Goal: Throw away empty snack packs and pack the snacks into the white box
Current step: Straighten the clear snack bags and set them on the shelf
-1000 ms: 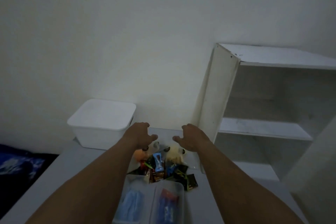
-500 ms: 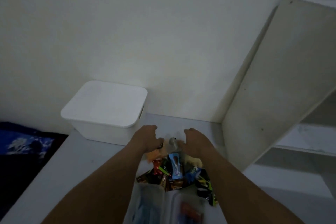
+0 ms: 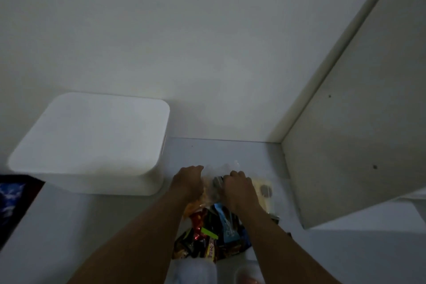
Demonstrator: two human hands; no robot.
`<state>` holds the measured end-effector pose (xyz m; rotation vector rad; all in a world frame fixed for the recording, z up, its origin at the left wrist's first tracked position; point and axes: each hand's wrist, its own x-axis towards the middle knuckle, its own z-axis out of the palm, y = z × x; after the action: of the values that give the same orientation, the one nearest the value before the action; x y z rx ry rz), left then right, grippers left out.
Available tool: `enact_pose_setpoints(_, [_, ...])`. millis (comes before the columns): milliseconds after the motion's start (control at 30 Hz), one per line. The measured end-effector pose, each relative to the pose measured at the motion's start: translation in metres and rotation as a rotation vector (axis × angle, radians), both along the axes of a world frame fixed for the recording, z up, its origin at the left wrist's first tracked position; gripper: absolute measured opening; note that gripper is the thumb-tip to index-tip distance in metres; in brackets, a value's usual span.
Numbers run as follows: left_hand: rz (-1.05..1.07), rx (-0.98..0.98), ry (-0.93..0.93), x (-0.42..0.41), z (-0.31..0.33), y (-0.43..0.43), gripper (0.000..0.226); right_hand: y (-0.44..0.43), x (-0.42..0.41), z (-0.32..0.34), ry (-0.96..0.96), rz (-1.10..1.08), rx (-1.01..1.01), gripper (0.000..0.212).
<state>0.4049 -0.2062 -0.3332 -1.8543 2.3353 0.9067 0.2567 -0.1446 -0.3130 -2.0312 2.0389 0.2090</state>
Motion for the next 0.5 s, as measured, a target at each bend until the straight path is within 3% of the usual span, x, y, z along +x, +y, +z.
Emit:
enact_pose_setpoints(167, [0.085, -0.056, 0.081, 0.003, 0.001, -0.004, 0.038, -0.007, 0.004, 0.003, -0.300, -0.213, 0.016, 0.006])
enact_pose_setpoints(300, [0.152, -0.080, 0.177, 0.007, 0.025, -0.003, 0.021, -0.006, 0.002, 0.029, -0.482, -0.344, -0.008, 0.015])
enact_pose_setpoints(500, [0.222, -0.112, 0.304, 0.007, 0.092, 0.005, 0.028, 0.001, -0.007, 0.096, -0.652, -0.354, -0.063, 0.028])
